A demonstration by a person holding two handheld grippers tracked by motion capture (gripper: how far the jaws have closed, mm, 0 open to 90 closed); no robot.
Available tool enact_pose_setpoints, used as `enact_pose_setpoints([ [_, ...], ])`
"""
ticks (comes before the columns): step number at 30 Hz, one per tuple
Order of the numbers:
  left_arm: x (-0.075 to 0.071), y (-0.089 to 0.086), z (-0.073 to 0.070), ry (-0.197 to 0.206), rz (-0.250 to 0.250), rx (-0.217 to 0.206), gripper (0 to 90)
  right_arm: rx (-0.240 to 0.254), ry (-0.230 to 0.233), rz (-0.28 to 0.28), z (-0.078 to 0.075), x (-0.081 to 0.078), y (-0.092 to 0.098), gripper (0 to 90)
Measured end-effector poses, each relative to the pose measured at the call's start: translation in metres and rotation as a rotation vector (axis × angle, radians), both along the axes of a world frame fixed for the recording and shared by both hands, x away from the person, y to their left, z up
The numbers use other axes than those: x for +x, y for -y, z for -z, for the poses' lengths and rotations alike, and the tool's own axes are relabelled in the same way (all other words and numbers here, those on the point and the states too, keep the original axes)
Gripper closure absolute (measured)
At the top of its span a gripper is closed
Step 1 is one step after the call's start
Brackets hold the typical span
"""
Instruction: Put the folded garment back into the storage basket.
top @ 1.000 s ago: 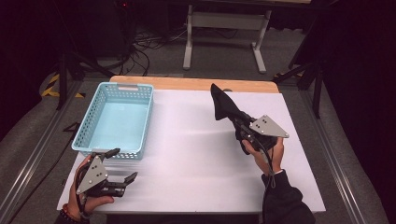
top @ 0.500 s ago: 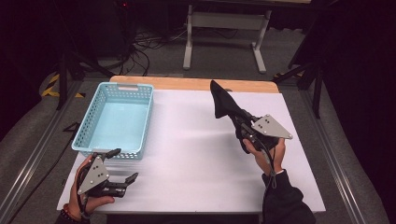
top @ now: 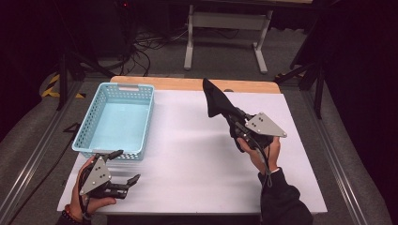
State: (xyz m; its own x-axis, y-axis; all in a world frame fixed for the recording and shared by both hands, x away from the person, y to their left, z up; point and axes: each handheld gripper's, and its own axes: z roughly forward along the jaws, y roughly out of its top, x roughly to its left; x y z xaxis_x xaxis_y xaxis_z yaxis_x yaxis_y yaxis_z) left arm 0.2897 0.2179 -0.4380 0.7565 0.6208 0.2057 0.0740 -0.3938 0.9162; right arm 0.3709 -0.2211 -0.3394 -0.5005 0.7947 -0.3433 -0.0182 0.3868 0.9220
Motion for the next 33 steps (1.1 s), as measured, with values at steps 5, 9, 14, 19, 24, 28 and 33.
enact_pose_setpoints([
  [5,0.0,-0.001,0.0,0.001,0.001,-0.001,6.9,-0.006,-0.006,-0.015,-0.001,0.003,-0.008,73.3],
  [9,0.0,0.0,0.0,-0.006,0.007,-0.003,6.6,-0.018,-0.004,-0.032,-0.003,0.005,-0.018,73.4],
  [14,0.0,0.0,0.0,-0.007,0.009,-0.005,6.5,-0.023,-0.004,-0.051,-0.005,0.008,-0.027,73.3],
  [19,0.0,0.0,0.0,-0.004,0.013,-0.005,6.5,-0.026,-0.002,-0.065,-0.007,0.01,-0.036,73.3],
  [24,-0.001,0.0,0.0,-0.001,0.019,-0.007,6.5,-0.024,-0.006,-0.083,-0.01,0.012,-0.045,73.4],
  [28,-0.002,-0.001,0.0,-0.001,0.027,-0.01,6.6,-0.034,0.0,-0.095,-0.011,0.013,-0.052,73.4],
  [33,-0.003,-0.001,0.0,-0.001,0.032,-0.017,6.7,-0.041,0.002,-0.119,-0.015,0.016,-0.064,73.3],
])
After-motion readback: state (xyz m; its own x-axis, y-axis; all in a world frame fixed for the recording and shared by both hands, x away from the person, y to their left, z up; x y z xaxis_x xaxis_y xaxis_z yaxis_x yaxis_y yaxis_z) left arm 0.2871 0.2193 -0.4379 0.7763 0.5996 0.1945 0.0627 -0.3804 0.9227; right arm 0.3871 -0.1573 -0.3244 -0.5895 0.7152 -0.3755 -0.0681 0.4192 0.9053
